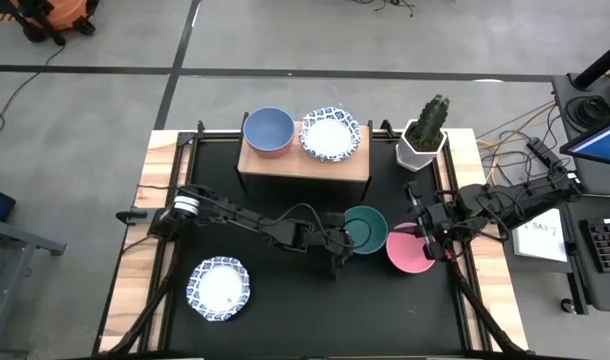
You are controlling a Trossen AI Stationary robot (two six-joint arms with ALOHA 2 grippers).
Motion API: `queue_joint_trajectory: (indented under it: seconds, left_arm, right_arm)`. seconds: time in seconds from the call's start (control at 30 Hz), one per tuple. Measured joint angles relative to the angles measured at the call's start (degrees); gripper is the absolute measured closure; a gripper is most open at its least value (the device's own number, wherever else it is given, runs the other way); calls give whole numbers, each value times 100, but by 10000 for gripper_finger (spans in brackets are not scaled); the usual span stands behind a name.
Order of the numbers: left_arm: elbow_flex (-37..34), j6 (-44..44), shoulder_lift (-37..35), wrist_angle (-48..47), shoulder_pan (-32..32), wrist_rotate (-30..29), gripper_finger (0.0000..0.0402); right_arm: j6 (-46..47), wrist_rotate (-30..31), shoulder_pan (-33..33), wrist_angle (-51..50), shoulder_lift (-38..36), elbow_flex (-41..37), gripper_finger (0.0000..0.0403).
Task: Place and stack bowls onto a shelf
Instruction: Stack the green bowl on top of the blue bowl on the shelf
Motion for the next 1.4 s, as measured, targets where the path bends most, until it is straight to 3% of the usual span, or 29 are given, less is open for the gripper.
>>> queue_joint_trajectory:
  seconds: [0.17,0.4,0.53,0.67,1.03,1.23,1.4]
  left_arm:
    - [0,-57,10,5,2,-18,298]
    - [0,-109,-14,-39,4,-15,388]
    - [9,-129,-319,-301,-62,79,394]
    - [178,-82,-802,-1024,-203,171,399]
    - [912,382,-2681,-4283,-346,-28,401]
    - [955,704,-3723,-5403,252,-1334,401]
    - [942,597,-4171,-5742,1544,-1053,401]
  right_arm:
    - [0,0,0,-32,0,0,385]
    - [-9,2,0,-36,0,0,385]
    - [-27,5,0,-86,0,0,385]
    - [-12,12,0,-88,2,0,385]
    - [11,46,-2,-115,4,0,385]
    - [7,48,-4,-115,4,0,385]
    - [7,50,-11,-117,7,0,385]
